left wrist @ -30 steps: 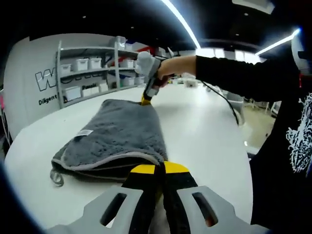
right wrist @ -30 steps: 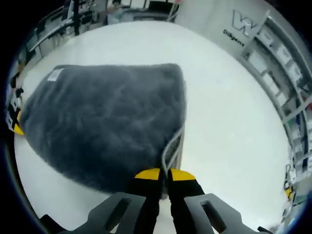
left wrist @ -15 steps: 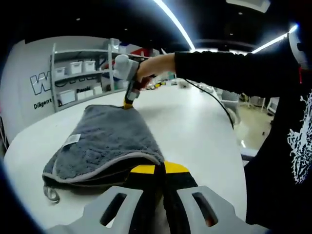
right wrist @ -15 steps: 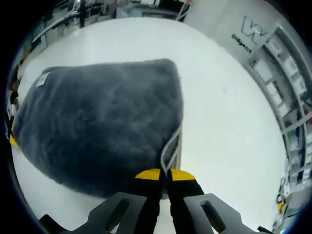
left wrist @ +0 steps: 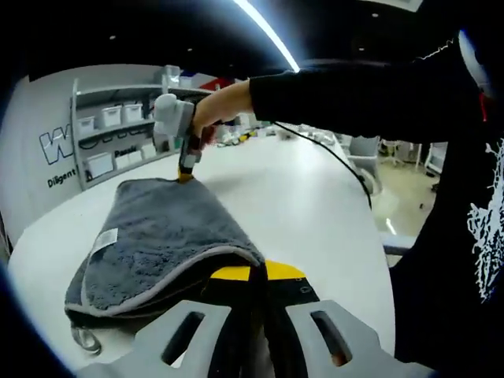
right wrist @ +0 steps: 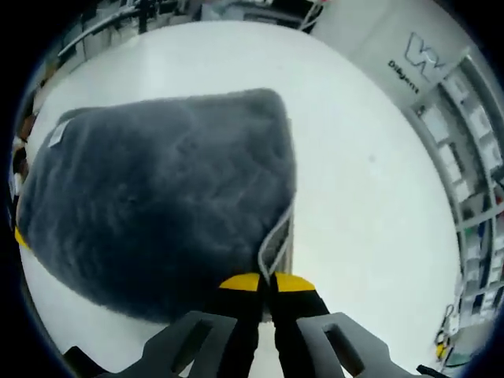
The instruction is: Open the folded towel by lifting each exposed corner and separating the folded layers until the towel lies flat within the target outline without major curled edges
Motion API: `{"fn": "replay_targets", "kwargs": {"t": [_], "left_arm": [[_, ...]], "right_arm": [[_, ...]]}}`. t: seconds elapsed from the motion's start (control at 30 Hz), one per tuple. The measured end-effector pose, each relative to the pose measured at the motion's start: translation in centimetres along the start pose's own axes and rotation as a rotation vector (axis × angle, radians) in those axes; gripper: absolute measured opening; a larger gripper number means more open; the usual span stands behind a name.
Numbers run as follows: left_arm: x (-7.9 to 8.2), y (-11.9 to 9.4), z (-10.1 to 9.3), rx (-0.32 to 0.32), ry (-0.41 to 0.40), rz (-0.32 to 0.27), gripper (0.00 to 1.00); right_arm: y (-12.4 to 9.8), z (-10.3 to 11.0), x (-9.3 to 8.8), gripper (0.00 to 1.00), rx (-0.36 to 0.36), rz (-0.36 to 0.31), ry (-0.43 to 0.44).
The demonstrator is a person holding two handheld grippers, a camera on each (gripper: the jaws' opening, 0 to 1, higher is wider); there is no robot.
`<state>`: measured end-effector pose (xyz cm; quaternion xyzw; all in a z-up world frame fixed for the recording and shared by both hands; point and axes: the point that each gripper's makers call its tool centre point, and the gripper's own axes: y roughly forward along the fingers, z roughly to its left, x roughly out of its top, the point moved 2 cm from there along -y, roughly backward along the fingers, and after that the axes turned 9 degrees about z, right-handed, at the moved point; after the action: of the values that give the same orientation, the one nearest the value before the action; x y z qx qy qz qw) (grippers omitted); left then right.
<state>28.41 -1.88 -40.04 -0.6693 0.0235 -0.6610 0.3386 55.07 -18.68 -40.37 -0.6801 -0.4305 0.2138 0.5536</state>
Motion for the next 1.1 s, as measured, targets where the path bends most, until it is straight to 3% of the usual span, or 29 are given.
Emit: {"fn": "replay_targets", "kwargs": {"t": [0.23, 0.53, 1.1], "left_arm": [[0.7, 1.0, -0.7, 0.014, 0.054, 0.019, 0.02], [1.3, 2.0, -1.1, 0.010, 0.098, 0.023, 0.02], [2.3, 3.7, -1.8, -0.004, 0.164, 0.029, 0.02]], "right_arm": [[0.3, -0.1, 1.6, 0.00, -0.026, 0.000, -0.042], [0.7, -0.1, 3.6, 0.00, -0.041, -0.050, -0.079], [1.0, 0.4, 5.8, 0.00, -0.014, -0.021, -0.206]]}}
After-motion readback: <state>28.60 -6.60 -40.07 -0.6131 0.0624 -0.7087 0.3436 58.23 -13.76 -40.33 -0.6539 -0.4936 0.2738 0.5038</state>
